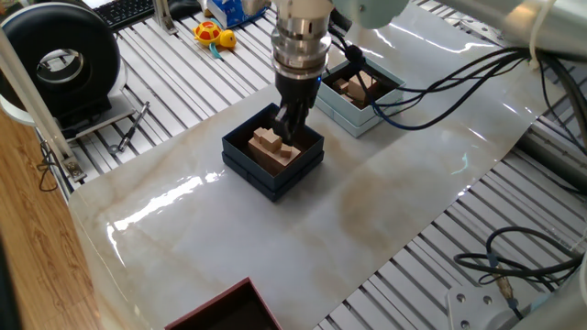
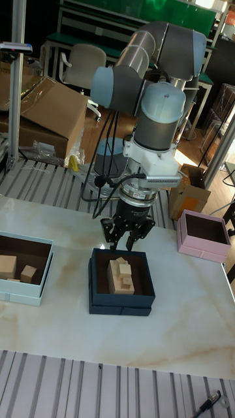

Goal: Move an object from one box to another

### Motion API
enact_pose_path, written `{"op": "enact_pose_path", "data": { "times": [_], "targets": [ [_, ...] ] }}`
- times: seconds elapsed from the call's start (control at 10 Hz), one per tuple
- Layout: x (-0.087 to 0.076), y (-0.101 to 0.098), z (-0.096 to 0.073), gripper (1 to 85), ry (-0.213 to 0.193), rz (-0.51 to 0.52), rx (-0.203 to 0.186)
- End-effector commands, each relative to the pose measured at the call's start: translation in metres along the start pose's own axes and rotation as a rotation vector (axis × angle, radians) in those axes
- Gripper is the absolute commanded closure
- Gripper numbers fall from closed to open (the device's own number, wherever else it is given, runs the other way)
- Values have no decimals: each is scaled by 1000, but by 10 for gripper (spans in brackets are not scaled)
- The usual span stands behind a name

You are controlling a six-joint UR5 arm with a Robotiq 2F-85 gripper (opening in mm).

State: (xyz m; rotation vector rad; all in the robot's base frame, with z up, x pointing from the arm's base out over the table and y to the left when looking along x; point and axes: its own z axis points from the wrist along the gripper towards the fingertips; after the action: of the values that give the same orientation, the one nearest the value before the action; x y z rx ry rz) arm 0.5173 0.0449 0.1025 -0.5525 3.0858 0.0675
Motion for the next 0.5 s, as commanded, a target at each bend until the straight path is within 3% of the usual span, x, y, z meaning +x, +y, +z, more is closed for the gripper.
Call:
{"op": "enact_pose_path", "data": {
  "times": [0.0,0.1,0.4],
  "targets": [
    [1,-1,12,410,2,-50,4],
    [-1,0,20,387,1,-53,2],
    [3,1,16,380,6,-61,-8]
  ]
}}
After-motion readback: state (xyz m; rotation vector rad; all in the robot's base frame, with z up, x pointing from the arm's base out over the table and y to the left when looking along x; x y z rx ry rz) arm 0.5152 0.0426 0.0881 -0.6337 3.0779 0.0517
